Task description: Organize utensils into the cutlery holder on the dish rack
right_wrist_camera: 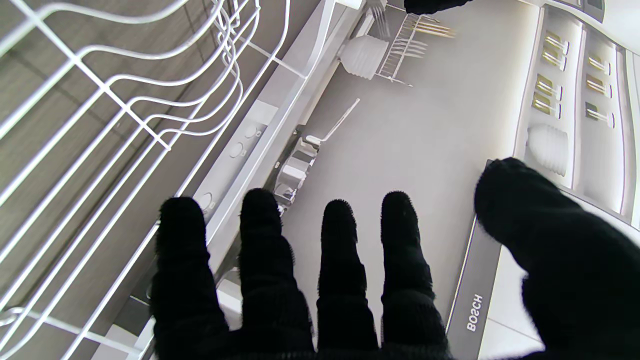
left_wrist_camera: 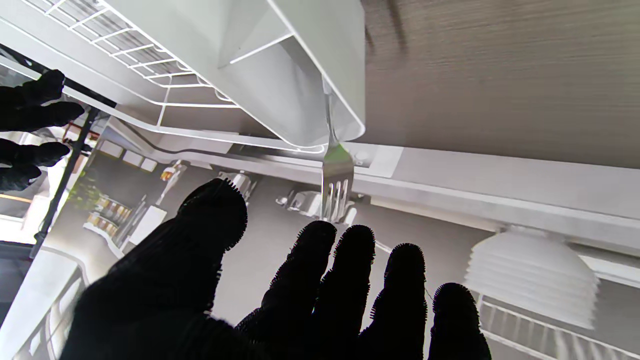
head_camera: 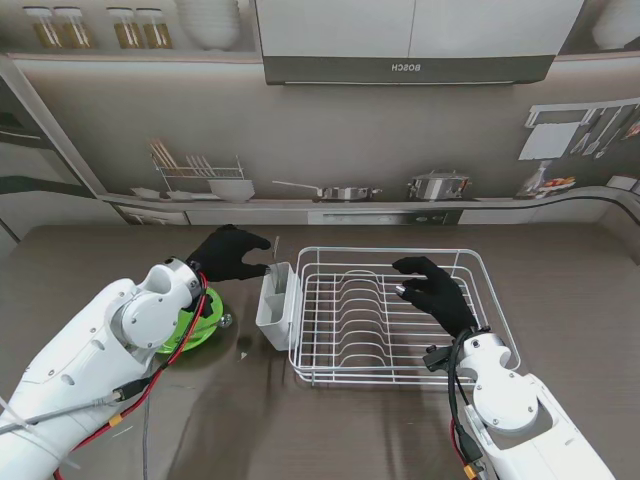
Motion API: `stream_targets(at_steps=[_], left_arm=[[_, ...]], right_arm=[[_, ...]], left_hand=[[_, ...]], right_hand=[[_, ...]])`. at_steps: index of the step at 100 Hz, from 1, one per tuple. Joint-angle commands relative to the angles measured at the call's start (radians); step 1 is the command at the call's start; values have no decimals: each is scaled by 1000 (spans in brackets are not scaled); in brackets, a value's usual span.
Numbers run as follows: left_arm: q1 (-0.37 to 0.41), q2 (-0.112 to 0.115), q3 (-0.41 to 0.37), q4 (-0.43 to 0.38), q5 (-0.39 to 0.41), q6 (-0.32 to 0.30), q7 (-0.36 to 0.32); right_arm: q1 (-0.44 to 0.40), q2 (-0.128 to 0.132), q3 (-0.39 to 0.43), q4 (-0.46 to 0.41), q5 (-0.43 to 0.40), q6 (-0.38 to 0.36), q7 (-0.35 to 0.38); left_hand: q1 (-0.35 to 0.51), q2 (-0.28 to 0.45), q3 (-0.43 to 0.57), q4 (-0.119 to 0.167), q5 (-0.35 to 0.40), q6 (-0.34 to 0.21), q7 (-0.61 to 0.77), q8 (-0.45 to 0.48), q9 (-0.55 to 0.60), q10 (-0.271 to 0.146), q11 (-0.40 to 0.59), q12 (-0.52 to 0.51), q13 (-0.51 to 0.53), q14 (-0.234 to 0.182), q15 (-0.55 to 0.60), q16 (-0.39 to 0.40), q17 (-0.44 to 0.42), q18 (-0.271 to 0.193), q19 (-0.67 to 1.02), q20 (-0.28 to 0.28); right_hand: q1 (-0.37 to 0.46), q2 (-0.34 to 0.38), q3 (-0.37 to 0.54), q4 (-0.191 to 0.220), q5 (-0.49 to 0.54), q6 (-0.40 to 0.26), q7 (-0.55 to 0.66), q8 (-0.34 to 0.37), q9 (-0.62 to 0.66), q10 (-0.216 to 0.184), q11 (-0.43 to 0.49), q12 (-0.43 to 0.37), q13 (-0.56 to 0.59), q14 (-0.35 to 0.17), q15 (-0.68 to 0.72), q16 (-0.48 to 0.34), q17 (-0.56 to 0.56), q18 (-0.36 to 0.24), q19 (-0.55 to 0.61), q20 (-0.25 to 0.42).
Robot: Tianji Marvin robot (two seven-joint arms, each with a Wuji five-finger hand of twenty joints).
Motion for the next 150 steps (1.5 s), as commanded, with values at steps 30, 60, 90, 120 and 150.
stream_targets(at_steps=[30,60,90,120,150], left_arm=[[140,32,-118,-112,88,26,-45],[246,53,-210,-181,213,-14,-74],[243,61,-192,-130,245,-48,-72],[225,63,-169,-80,254,-54,-57],[191,60,-129,-19,248,-55,-16]], right_arm=[[-6,-3,-3,-5,2,1,18],[-6,-2,-6,-4,3,-1,21],[-6,-3,-6,-2,8,-2,20],[-5,-3,-7,-1,16,-2,21],[-3,-4,-6,2,20,-2,23]], left_hand=[[-8,13,-21,-10,32,4,24,-12,3,-1,2,-10,-4,16,-21,-6,-9,-17,-8,14],[30,-11,27,-17,171,-106,159,118,66,-32,35,44,31,11,2,1,22,-6,-3,9],[65,-68,121,-16,124,-148,73,65,42,-53,15,13,26,0,1,-6,19,-4,-10,-4],[85,-113,161,-20,85,-170,43,30,27,-59,12,2,17,-5,-2,-10,20,-5,-12,-11],[67,-121,168,-25,68,-173,37,14,23,-61,13,0,13,-7,-2,-10,17,-6,-12,-14]], right_hand=[[-16,21,8,24,-21,2,-1,4,4,0,-5,-2,23,-9,-4,15,7,-23,-26,21],[-17,24,8,24,-23,5,-1,3,7,3,-4,-2,23,-10,-4,15,7,-22,-28,22],[-16,23,8,24,-23,4,0,3,12,3,-5,-2,25,-9,-3,15,7,-22,-30,24],[-16,25,7,24,-23,3,0,3,18,5,-5,-2,28,-6,-3,16,9,-21,-31,25],[-17,27,6,25,-25,3,-1,3,23,5,-5,-2,32,-4,-1,16,11,-20,-32,26]])
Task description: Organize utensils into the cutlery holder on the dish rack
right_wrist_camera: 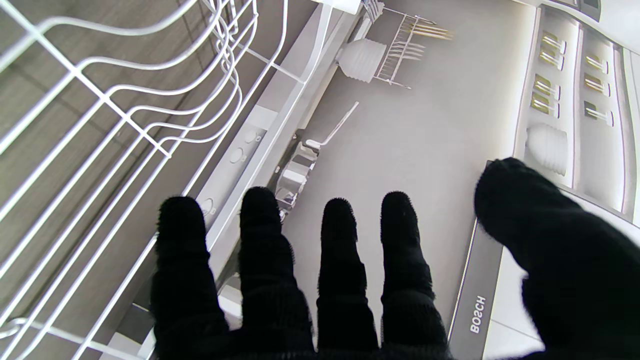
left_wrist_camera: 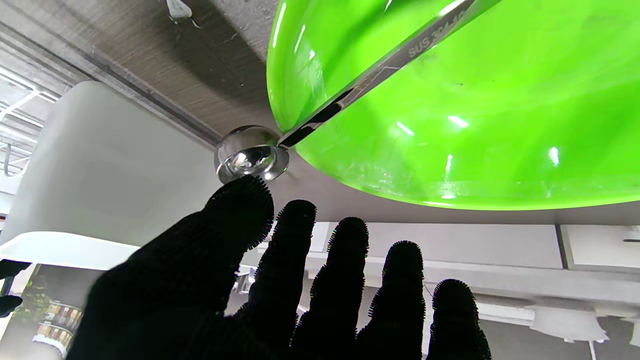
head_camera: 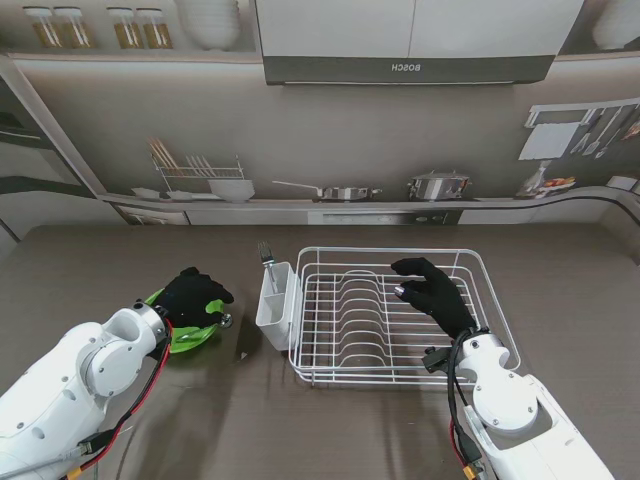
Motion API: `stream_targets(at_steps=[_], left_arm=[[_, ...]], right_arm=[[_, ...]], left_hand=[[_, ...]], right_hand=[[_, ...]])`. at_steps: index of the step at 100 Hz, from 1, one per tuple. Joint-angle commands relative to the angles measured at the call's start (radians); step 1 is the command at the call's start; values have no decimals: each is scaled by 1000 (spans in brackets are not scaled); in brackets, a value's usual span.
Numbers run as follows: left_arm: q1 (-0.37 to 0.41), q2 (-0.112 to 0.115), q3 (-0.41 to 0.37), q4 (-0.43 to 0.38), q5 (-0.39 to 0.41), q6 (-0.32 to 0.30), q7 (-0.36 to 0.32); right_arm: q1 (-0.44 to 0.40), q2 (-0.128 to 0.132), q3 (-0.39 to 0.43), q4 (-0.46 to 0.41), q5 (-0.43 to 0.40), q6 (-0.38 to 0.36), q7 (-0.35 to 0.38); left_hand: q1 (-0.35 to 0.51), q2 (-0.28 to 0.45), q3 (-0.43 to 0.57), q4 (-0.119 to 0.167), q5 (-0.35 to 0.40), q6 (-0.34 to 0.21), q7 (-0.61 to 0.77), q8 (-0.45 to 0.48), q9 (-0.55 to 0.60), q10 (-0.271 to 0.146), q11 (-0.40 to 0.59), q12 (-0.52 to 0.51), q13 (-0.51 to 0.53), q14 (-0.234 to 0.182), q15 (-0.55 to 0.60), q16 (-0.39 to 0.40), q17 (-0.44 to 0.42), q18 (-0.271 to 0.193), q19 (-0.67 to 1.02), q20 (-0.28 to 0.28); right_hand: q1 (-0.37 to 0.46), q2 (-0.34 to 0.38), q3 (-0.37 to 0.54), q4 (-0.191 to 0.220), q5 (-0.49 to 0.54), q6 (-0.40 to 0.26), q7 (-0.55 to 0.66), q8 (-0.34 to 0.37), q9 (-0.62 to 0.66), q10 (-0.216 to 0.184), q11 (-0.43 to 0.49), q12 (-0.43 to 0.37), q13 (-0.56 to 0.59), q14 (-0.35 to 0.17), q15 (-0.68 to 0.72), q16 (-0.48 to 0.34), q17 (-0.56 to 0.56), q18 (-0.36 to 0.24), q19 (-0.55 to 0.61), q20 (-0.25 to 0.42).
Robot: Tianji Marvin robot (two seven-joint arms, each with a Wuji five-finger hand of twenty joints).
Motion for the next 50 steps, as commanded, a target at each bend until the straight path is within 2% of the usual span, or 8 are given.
stream_targets(at_steps=[1,50], left_arm=[[-7,-3,6,13,-1,-3,-16],[-59,-9,66,91,-36,-11,19]], right_arm=[[-3,-4,-2,0,2,-1,14],[-1,-4,-3,4,1,1,13]], left_hand=[[-1,-46,35,-22,-20,-12,-13,-10,-20,-12,-9,-12,0,-9,-1,-10,-7,-5,-12,-11],[-4,-38,36,-23,11,-26,13,-5,-21,-12,-9,-13,-1,-10,-2,-10,-10,-6,-11,-12]], right_hand=[[-17,27,6,25,-22,0,0,3,11,6,-4,-2,21,-5,-1,16,3,-20,-20,24],[-17,29,5,25,-22,1,-1,3,13,9,-6,-2,23,-5,-1,16,4,-21,-22,25]])
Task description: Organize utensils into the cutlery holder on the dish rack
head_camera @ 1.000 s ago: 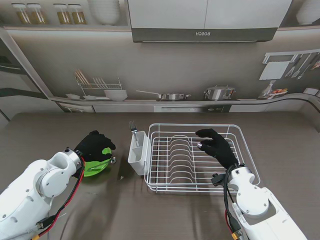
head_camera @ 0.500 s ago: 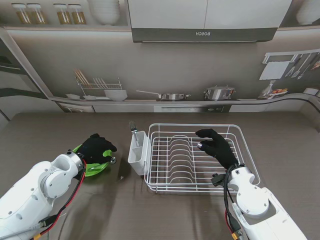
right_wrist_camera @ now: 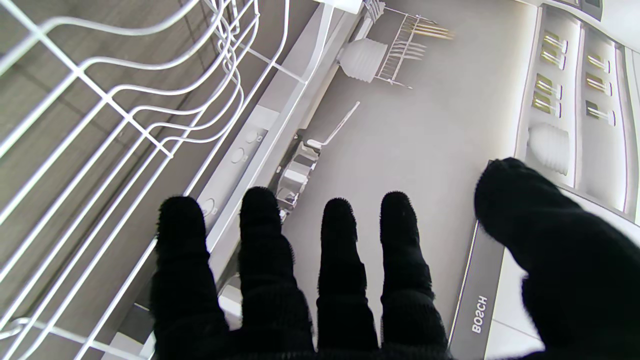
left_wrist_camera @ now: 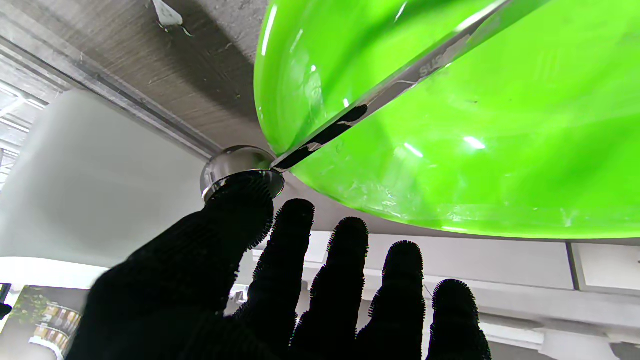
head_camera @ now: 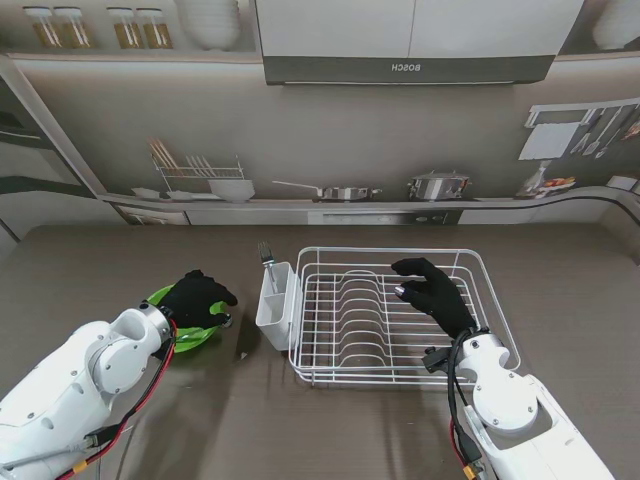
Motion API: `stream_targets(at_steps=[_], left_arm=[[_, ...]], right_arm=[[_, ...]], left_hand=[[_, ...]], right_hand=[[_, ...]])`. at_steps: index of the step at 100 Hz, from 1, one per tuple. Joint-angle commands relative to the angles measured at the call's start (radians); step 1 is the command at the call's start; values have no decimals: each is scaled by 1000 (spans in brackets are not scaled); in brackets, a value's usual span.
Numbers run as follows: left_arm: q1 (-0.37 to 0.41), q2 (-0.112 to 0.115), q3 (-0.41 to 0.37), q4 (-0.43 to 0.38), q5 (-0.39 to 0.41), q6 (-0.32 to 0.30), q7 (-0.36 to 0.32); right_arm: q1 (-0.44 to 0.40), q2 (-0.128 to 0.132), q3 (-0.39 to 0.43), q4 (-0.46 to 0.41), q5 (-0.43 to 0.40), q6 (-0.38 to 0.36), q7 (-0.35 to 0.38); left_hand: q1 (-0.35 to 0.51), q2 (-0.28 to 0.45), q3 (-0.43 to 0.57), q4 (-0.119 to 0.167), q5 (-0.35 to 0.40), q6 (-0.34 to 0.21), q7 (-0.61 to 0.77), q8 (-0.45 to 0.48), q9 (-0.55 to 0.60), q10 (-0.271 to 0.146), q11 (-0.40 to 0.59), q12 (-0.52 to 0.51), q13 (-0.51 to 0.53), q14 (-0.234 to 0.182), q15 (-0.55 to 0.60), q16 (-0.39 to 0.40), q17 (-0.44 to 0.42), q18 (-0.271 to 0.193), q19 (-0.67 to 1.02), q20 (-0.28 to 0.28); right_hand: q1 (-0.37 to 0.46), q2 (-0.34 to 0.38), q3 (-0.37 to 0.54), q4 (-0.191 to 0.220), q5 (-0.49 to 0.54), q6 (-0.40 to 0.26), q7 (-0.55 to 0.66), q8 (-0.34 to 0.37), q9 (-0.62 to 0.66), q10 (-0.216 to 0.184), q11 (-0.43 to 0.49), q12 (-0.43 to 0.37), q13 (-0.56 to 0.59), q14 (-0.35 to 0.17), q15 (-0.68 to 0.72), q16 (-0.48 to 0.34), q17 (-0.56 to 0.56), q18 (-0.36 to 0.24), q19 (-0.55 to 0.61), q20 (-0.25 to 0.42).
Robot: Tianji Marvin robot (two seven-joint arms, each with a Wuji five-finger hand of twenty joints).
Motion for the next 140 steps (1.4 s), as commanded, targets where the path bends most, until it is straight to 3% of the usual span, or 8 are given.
stream_targets(at_steps=[1,17,23,33,43,67,99,140], left_arm=[[-4,-7,3,6,-4,-3,-13],[-11,-9,15,19,-15,0,-10],[-14,-10,20,24,-19,0,-7],[-17,-12,27,31,-28,3,-2],[-17,-14,30,30,-37,7,-2],[-21,-24,40,43,-80,24,13],[-21,-28,41,47,-108,32,8],[-6,-24,16,32,-104,30,-6]], right_arm=[[-2,-4,-3,1,0,0,13],[-2,-4,-2,2,1,2,14],[-2,-4,-2,2,1,2,14],[-1,-4,-2,3,1,1,14],[-1,-4,-3,3,2,1,15],[-1,-4,-3,4,3,2,16],[1,-5,-3,5,5,3,15],[1,-4,-4,5,6,6,20]], left_hand=[[-2,-38,36,-23,10,-15,9,2,-20,-11,-8,-12,-2,-9,-2,-11,-10,-6,-11,-12],[4,-32,35,-22,46,-31,35,18,-17,-14,-7,-12,1,-9,-1,-10,-10,-4,-11,-11],[38,-45,-4,-59,59,-45,76,79,-14,-16,-6,-11,2,-9,1,-9,-9,-3,-10,-11],[81,-59,-52,-81,85,-69,116,129,-9,-16,-4,-10,6,-10,3,-8,-9,-1,-10,-11],[160,-51,-173,-56,103,-96,225,132,-2,-23,-1,-8,9,-10,5,-8,-7,0,-10,-11],[206,32,-206,-40,186,-146,440,189,18,-30,8,-2,16,-10,14,-4,-3,0,-6,-8],[275,128,-321,-20,126,-143,537,283,12,-35,11,9,11,-12,17,-1,-10,-7,-5,0],[306,164,-360,-21,71,-141,594,344,3,-37,11,12,10,-13,16,-2,-12,-8,-6,2]], right_hand=[[-16,29,5,25,-22,-3,0,3,13,8,-6,-2,22,-5,-1,16,4,-21,-22,25],[-16,29,6,25,-22,-4,-1,3,13,9,-6,-2,21,-3,-2,16,3,-20,-23,25],[-16,30,5,25,-21,-3,-1,2,12,7,-7,-2,22,-3,-1,16,5,-20,-22,26],[-16,30,5,25,-22,-3,-1,2,13,8,-6,-2,22,-5,-1,16,5,-19,-23,26],[-17,31,5,25,-21,-4,-1,2,13,8,-7,-2,23,-5,-1,16,5,-19,-23,26],[-16,34,5,25,-21,-1,-1,2,14,9,-6,-2,23,-4,-1,16,5,-20,-24,27],[-17,36,5,26,-21,-2,-2,2,13,9,-7,-2,22,-4,-2,16,6,-20,-25,28],[-18,38,4,26,-23,-2,-3,2,12,9,-7,-2,20,-2,-3,16,6,-20,-27,29]])
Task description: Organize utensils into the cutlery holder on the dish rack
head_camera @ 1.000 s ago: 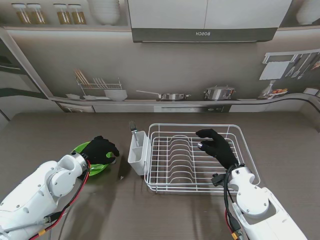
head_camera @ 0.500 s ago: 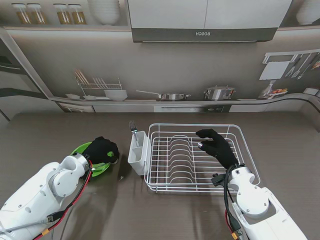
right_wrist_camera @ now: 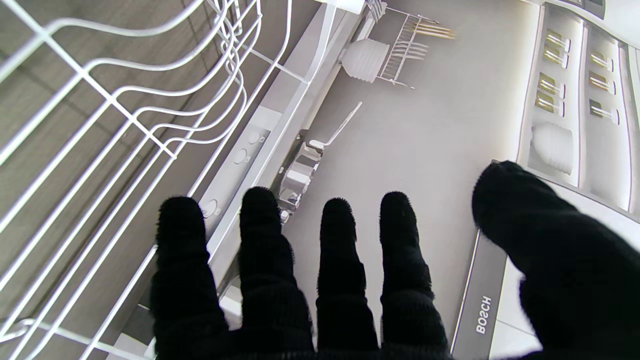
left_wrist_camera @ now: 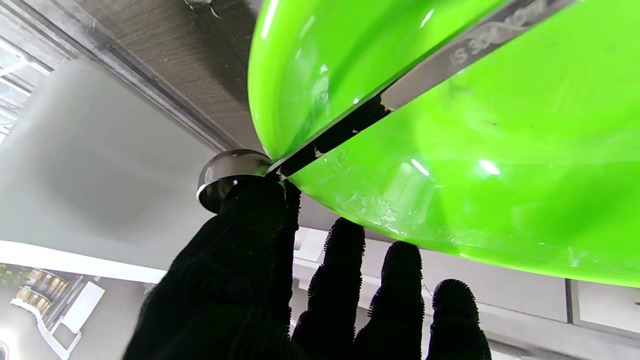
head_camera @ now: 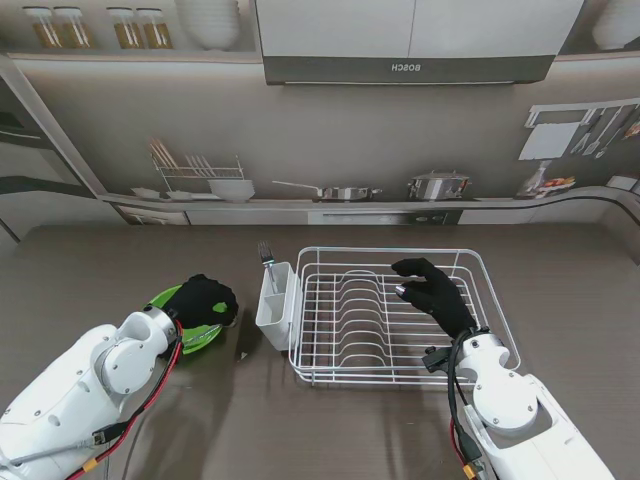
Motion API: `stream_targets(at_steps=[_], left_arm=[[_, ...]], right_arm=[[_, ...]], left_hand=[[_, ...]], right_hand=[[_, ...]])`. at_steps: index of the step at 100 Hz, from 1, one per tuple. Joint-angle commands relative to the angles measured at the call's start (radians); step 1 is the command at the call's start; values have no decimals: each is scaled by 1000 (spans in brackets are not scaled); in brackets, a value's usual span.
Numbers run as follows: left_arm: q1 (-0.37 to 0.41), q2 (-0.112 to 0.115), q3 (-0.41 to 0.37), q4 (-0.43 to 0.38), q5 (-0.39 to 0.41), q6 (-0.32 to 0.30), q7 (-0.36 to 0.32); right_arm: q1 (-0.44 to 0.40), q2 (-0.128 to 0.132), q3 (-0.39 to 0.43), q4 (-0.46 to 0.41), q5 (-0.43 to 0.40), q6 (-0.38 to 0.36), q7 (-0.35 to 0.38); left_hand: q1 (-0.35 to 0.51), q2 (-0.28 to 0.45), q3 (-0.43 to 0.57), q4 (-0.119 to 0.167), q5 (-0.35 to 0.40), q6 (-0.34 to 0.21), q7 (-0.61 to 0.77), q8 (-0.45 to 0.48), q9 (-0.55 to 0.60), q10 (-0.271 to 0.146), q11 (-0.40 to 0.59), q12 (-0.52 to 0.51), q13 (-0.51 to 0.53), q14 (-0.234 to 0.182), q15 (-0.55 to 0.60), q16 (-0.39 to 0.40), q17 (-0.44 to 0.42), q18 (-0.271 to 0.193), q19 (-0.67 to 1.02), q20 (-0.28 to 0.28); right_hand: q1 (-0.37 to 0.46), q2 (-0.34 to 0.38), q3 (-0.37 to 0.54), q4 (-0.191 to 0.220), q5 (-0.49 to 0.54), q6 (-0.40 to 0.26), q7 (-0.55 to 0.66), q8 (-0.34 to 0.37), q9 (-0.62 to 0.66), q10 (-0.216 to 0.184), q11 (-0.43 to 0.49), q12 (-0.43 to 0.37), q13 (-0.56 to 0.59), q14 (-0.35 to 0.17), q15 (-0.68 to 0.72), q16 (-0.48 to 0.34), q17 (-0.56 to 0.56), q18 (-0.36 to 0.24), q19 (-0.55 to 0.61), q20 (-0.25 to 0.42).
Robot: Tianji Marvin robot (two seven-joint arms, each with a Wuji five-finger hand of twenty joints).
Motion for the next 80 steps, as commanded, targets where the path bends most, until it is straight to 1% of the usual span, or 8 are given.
stream_targets(at_steps=[1,33,43,45,49,59,68,80], left_arm=[[8,-1,-9,-12,4,-1,-22],[22,-3,-40,-34,-6,-3,-25],[21,-3,-41,-37,-16,2,-34],[21,-3,-41,-38,-16,3,-37],[20,-2,-41,-39,-18,4,-44],[17,-2,-36,-35,-22,9,-51],[16,-4,-32,-33,-28,16,-48],[12,-5,-30,-25,-27,10,-38]], right_arm=[[-3,-3,-3,-1,1,2,16],[-3,-3,-6,0,1,4,19],[-3,-3,-5,0,2,5,19],[-3,-3,-5,0,3,5,19],[-3,-3,-5,0,4,5,19],[-4,-3,-4,-1,5,6,19],[-3,-3,-4,-1,5,5,19],[-3,-3,-4,0,5,5,19]], left_hand=[[84,73,-1,21,13,-34,115,45,1,-12,4,12,9,-6,10,4,-12,-8,-6,2],[104,97,-34,23,-14,-35,141,64,-14,-12,-1,11,-3,3,3,2,-21,-7,-8,3],[108,101,-51,26,-16,-42,140,62,-27,-13,-8,7,-16,22,-6,0,-27,-3,-10,3],[118,105,-76,37,-13,-43,139,57,-27,-14,-14,-3,-16,24,-16,-6,-28,-1,-11,4],[123,105,-86,40,-9,-43,136,51,-31,-14,-16,-7,-20,28,-21,-9,-30,1,-12,4],[124,106,-94,44,-2,-44,125,41,-36,-13,-20,-12,-23,51,-30,-15,-30,30,-13,3],[127,113,-100,46,-6,-38,127,48,-37,-5,-21,-15,-20,65,-36,-20,-31,41,-15,2],[135,118,-107,46,-13,-32,135,63,-37,0,-19,-16,-17,54,-37,-23,-32,35,-17,0]], right_hand=[[-17,16,4,26,-23,-6,-3,2,12,1,-7,-2,21,-2,-2,16,5,-20,-17,27],[-18,19,3,27,-24,-6,-3,1,8,2,-7,-2,21,-4,-3,16,4,-20,-20,28],[-19,20,2,27,-25,-6,-4,1,9,3,-7,-2,21,-5,-3,16,5,-20,-20,29],[-18,19,2,27,-25,-5,-4,1,9,3,-8,-2,21,-3,-3,16,5,-20,-20,29],[-19,21,2,27,-25,-5,-4,1,9,3,-8,-2,21,-4,-3,16,5,-19,-21,29],[-19,22,2,27,-27,-4,-3,1,8,3,-8,-2,22,-4,-2,16,5,-18,-21,30],[-20,23,2,27,-27,-4,-3,1,9,1,-8,-2,22,-4,-2,16,6,-19,-22,30],[-20,23,2,27,-28,-3,-3,1,8,3,-8,-2,21,-5,-3,16,6,-19,-23,31]])
